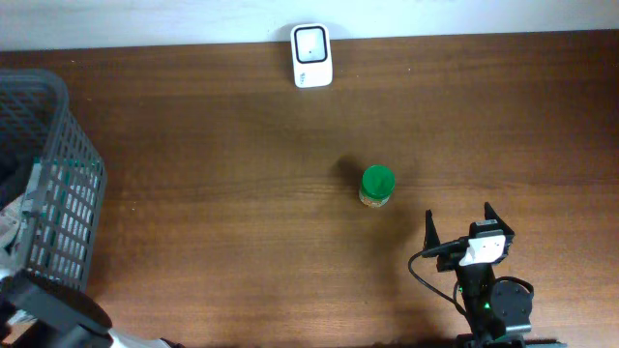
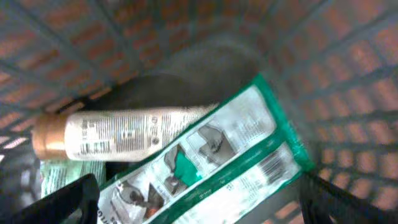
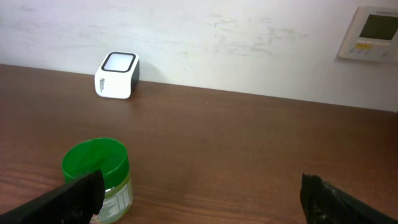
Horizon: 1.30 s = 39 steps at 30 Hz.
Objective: Scan the item barcode
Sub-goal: 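Reach the left gripper into the basket and grasp the green-and-white packet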
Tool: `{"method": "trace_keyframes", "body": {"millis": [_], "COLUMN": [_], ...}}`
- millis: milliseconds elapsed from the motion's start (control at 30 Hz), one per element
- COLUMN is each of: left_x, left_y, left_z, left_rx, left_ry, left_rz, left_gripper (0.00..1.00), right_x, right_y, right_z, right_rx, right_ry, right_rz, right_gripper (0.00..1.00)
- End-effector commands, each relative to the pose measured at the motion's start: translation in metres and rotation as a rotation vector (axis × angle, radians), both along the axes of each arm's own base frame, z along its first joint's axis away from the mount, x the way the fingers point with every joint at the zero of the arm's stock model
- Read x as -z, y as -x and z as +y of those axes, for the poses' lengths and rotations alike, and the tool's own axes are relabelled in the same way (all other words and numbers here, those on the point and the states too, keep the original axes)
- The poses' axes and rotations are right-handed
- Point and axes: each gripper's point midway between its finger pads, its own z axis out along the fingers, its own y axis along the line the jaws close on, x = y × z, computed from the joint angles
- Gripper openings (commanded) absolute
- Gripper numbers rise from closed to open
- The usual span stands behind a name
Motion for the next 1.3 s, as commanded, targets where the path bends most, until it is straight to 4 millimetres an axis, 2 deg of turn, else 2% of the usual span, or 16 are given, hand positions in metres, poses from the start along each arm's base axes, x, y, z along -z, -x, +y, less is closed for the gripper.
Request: {"method": "trace_keyframes", "body": {"millis": [0, 100, 233, 333, 567, 633, 733, 833, 900, 1000, 1033, 1100, 1133, 1167, 1267], "left_x": [0.041, 0.074, 0.099, 0.119, 0.158, 0.167, 0.173, 0.176, 0.177, 0.178, 0.179, 0.179, 0.179, 0.179, 0.17], "left_y": [0.0, -0.004, -0.007, -0.02, -0.018, -0.015, -0.013, -0.004, 0.0, 0.001, 0.001, 0.001, 0.0, -0.002, -0.008], "left_z": [0.004, 0.008, 0.009, -0.001, -0.002, -0.007, -0.025, -0.034, -0.038, -0.039, -0.039, -0.039, -0.038, -0.037, -0.03], "left_rx": [0.137, 0.286, 0.363, 0.472, 0.479, 0.484, 0.513, 0.514, 0.514, 0.515, 0.515, 0.514, 0.514, 0.514, 0.51], "left_ry": [-0.027, -0.05, -0.038, 0.009, 0.079, 0.111, 0.198, 0.244, 0.267, 0.271, 0.272, 0.271, 0.267, 0.26, 0.235], "left_rz": [0.105, 0.196, 0.248, 0.214, 0.249, 0.258, 0.238, 0.264, 0.278, 0.281, 0.281, 0.281, 0.278, 0.274, 0.258], "left_gripper": [0.97, 0.96, 0.95, 0.91, 0.9, 0.84, 0.66, 0.67, 0.77, 0.79, 0.66, 0.35, 0.06, 0.0, 0.0], "right_x": [0.003, 0.003, 0.003, 0.003, 0.003, 0.003, 0.003, 0.003, 0.003, 0.003, 0.003, 0.003, 0.003, 0.003, 0.003], "right_y": [0.0, 0.0, 0.0, 0.0, 0.0, 0.0, 0.0, 0.0, 0.0, 0.0, 0.0, 0.0, 0.0, 0.0, 0.0], "right_z": [0.001, 0.001, 0.001, 0.001, 0.001, 0.001, 0.001, 0.001, 0.001, 0.001, 0.001, 0.001, 0.001, 0.001, 0.001], "right_rx": [0.0, 0.0, 0.0, 0.0, 0.001, 0.0, 0.0, 0.001, 0.0, 0.0, 0.001, 0.001, 0.0, 0.001, 0.001], "right_ry": [-0.007, -0.007, -0.007, -0.007, -0.007, -0.007, -0.007, -0.007, -0.007, -0.007, -0.007, -0.007, -0.007, -0.007, -0.007], "right_rz": [0.005, 0.005, 0.005, 0.005, 0.005, 0.005, 0.005, 0.005, 0.005, 0.005, 0.005, 0.005, 0.005, 0.005, 0.005], "right_gripper": [0.98, 0.98, 0.98, 0.98, 0.98, 0.98, 0.98, 0.98, 0.98, 0.98, 0.98, 0.98, 0.98, 0.98, 0.99]}}
